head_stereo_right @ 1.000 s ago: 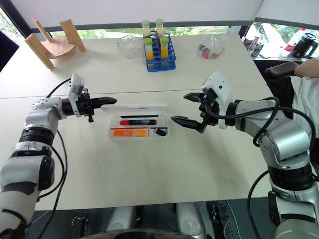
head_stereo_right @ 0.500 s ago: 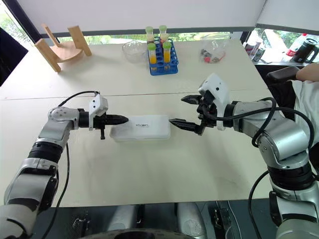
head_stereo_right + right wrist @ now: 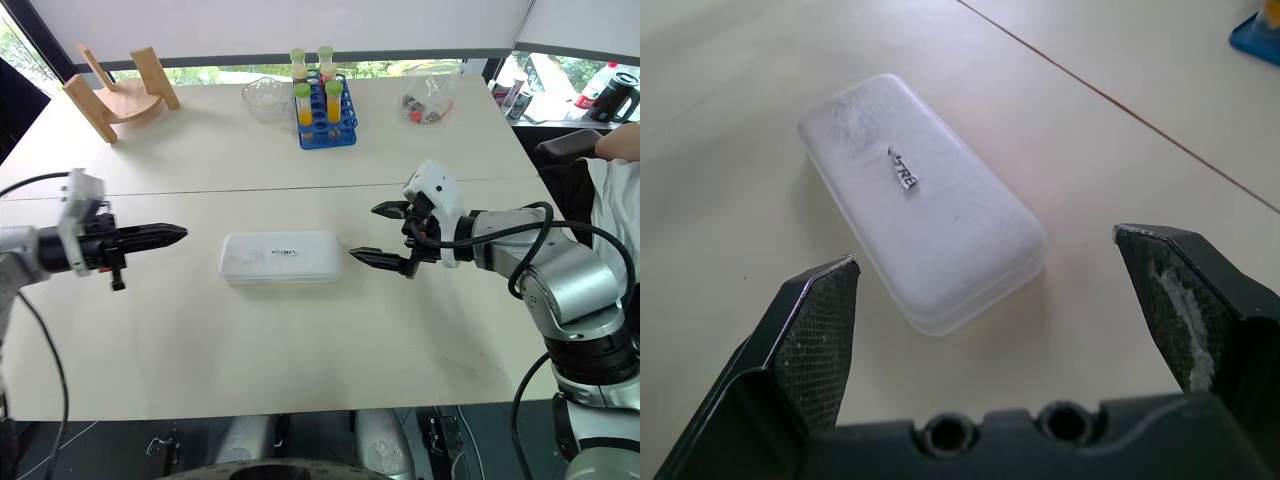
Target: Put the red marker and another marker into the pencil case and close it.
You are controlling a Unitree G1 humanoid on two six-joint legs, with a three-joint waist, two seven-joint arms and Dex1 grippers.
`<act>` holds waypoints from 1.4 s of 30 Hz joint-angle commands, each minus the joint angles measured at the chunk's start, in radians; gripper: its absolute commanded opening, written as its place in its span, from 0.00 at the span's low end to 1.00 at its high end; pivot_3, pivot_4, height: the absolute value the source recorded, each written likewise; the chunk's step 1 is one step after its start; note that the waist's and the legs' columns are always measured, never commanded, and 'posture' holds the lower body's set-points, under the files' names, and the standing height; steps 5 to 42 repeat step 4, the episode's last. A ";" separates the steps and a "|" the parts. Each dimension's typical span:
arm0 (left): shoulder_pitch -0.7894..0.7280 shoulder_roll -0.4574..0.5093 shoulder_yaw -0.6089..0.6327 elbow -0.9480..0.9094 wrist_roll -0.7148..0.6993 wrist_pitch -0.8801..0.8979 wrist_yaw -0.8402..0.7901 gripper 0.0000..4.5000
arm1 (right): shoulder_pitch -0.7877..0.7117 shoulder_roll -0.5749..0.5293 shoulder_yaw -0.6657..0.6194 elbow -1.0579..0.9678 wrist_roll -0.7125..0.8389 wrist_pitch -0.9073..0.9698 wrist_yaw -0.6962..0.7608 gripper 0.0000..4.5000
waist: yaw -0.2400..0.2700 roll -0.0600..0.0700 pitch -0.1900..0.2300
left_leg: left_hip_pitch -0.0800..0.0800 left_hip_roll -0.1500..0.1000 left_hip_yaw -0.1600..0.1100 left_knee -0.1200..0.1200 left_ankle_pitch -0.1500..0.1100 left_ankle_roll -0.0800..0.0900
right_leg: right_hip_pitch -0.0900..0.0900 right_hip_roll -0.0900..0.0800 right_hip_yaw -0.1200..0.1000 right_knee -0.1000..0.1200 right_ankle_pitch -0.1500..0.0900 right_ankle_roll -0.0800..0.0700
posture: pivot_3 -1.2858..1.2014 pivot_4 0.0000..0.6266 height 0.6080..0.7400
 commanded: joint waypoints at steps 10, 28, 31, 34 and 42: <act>0.200 -0.012 0.193 -0.228 -0.117 0.101 0.116 0.00 | 0.007 -0.025 -0.007 0.016 -0.004 -0.050 0.051 1.00 | 0.000 -0.001 0.001 | 0.002 0.000 0.001 0.001 0.000 0.000 | 0.002 0.001 -0.001 0.001 0.000 0.000 | 0.52 0.24 1.00; 0.200 -0.012 0.193 -0.228 -0.117 0.101 0.116 0.00 | 0.007 -0.025 -0.007 0.016 -0.004 -0.050 0.051 1.00 | 0.000 -0.001 0.001 | 0.002 0.000 0.001 0.001 0.000 0.000 | 0.002 0.001 -0.001 0.001 0.000 0.000 | 0.52 0.24 1.00; 0.200 -0.012 0.193 -0.228 -0.117 0.101 0.116 0.00 | 0.007 -0.025 -0.007 0.016 -0.004 -0.050 0.051 1.00 | 0.000 -0.001 0.001 | 0.002 0.000 0.001 0.001 0.000 0.000 | 0.002 0.001 -0.001 0.001 0.000 0.000 | 0.52 0.24 1.00; 0.200 -0.012 0.193 -0.228 -0.117 0.101 0.116 0.00 | 0.007 -0.025 -0.007 0.016 -0.004 -0.050 0.051 1.00 | 0.000 -0.001 0.001 | 0.002 0.000 0.001 0.001 0.000 0.000 | 0.002 0.001 -0.001 0.001 0.000 0.000 | 0.52 0.24 1.00; 0.200 -0.012 0.193 -0.228 -0.117 0.101 0.116 0.00 | 0.007 -0.025 -0.007 0.016 -0.004 -0.050 0.051 1.00 | 0.000 -0.001 0.001 | 0.002 0.000 0.001 0.001 0.000 0.000 | 0.002 0.001 -0.001 0.001 0.000 0.000 | 0.52 0.24 1.00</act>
